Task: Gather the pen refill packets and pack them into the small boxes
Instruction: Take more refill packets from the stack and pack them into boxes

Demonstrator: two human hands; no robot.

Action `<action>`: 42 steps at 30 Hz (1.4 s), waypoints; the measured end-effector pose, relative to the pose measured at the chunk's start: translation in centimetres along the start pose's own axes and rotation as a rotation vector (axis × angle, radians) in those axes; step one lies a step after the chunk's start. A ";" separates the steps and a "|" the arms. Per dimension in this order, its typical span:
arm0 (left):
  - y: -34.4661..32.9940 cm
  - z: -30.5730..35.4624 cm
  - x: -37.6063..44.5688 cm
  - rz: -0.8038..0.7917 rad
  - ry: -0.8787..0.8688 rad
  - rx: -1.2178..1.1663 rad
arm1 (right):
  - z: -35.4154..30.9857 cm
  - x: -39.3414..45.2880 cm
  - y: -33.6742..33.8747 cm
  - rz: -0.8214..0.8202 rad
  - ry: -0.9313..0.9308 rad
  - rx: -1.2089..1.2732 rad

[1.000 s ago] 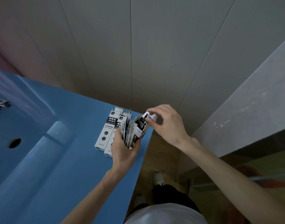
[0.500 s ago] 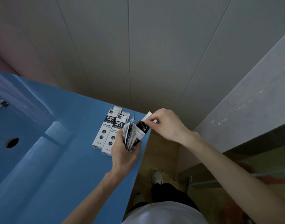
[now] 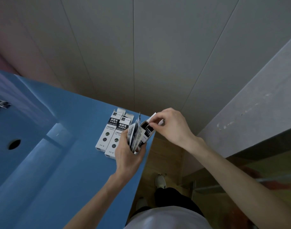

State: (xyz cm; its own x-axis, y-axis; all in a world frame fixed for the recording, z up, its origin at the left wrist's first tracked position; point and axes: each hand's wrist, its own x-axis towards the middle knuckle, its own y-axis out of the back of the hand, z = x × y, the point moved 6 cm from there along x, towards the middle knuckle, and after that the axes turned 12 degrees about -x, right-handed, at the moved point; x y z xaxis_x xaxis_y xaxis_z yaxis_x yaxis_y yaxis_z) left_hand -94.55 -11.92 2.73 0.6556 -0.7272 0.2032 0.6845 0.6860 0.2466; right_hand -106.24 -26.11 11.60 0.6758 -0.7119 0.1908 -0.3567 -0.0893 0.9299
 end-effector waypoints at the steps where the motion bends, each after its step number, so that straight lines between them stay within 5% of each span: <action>1: -0.1 0.1 0.0 -0.001 0.008 0.008 | 0.1 0.1 0.1 0.004 -0.016 0.017; 13: -2.4 1.6 -0.1 -0.066 0.027 0.067 | 1.5 0.8 -1.7 -0.253 -0.206 -0.028; 16: -2.5 1.8 0.0 -0.054 0.045 0.087 | 2.1 1.2 -2.4 -0.294 -0.231 0.164; 21: -2.2 1.9 1.3 -0.014 0.100 0.130 | 4.2 1.1 -3.0 -0.121 -0.270 0.463; 28: -3.1 0.1 4.3 -0.150 0.151 0.159 | 5.9 2.4 -8.1 -0.226 -0.477 0.748; 33: -2.3 -2.7 5.6 -0.242 0.351 0.026 | 5.7 3.7 -11.6 -0.343 -0.561 0.784; 38: -0.1 -5.6 6.3 -0.176 0.762 -0.325 | 4.3 3.2 -14.3 -0.384 -0.362 0.546; 42: 1.0 -6.7 6.3 -0.223 0.904 -0.550 | 4.0 2.5 -15.1 -0.329 -0.258 0.342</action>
State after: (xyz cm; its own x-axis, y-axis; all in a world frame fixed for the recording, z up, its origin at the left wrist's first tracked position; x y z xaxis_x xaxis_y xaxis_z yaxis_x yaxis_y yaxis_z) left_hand -87.61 -15.66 -2.08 0.3367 -0.7055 -0.6236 0.7191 0.6202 -0.3134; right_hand -101.78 -29.33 -3.21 0.6220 -0.7525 -0.2167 -0.3717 -0.5273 0.7641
